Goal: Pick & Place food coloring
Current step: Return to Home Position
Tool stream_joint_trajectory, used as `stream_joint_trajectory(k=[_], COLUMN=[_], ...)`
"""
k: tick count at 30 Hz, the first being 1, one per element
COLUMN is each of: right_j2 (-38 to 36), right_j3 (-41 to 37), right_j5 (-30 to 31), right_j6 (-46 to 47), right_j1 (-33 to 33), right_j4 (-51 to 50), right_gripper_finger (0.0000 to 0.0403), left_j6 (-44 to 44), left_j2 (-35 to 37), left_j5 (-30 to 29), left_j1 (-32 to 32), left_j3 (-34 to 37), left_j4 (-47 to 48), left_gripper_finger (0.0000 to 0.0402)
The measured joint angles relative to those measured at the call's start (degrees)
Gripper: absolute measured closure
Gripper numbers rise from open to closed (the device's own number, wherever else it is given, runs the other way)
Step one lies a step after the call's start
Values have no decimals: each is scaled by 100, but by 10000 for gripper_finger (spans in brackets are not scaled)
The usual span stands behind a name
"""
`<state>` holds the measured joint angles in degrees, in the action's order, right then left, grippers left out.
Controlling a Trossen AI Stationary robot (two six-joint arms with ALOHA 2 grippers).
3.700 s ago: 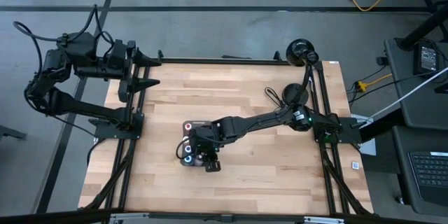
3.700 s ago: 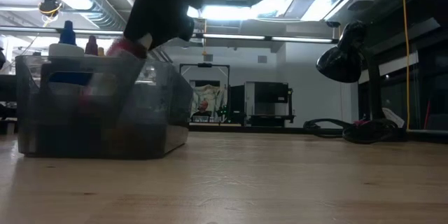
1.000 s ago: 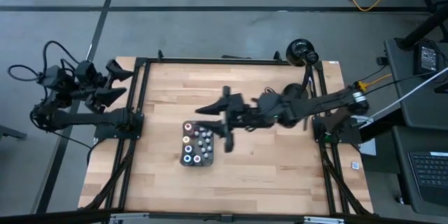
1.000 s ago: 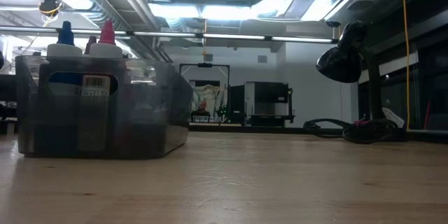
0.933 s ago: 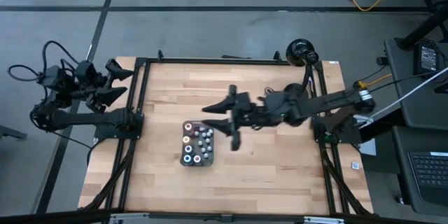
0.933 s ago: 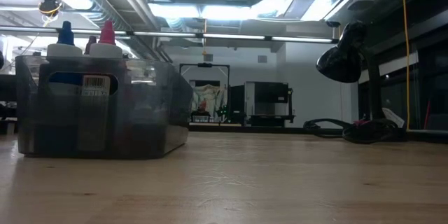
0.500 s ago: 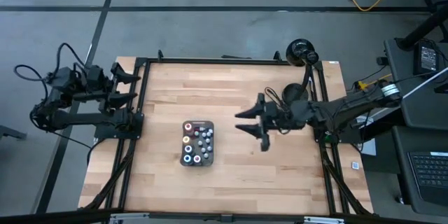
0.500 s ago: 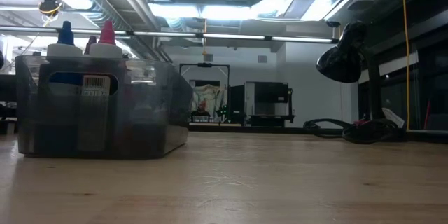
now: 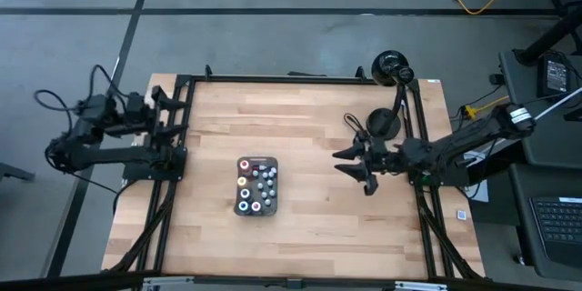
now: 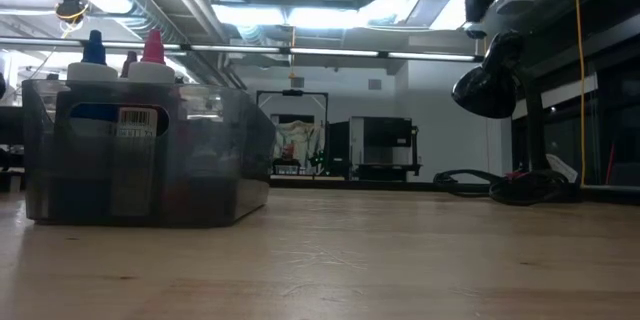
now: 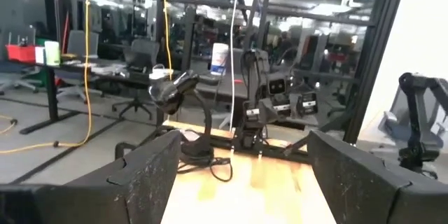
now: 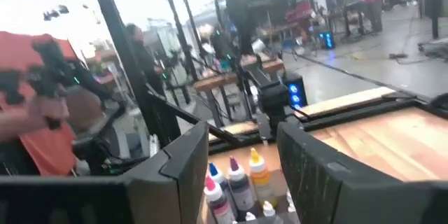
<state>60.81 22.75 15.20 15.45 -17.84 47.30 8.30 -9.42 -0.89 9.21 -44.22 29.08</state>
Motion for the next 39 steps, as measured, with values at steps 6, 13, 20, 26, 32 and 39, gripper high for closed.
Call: stream_joint_trajectory(k=[6,13,20,26,32,39], right_j2=[-168,-478,-986,-1638,-2529,-3838], right_j3=[-1052,-1747,-2111,-2240,-2239,-2239], right_j5=[112,372,620,718,420,566], right_j6=[123,226,72,63,280,382], right_j1=[0,0,43,48,45,45], right_j4=[1258,1673,1692,1038,-312,-1701], right_gripper_finger=[230,230,230,230,231,231], left_j6=[97,191,196,197,332,492], left_j2=[650,919,937,936,936,936], left_j5=[4,97,-1,44,48,48], left_j1=[0,0,0,0,0,0], left_j3=[1085,1600,1834,1849,1849,1849], left_j4=[-784,-1050,-1275,-1299,-1230,-1230], left_gripper_finger=[96,96,96,96,96,96])
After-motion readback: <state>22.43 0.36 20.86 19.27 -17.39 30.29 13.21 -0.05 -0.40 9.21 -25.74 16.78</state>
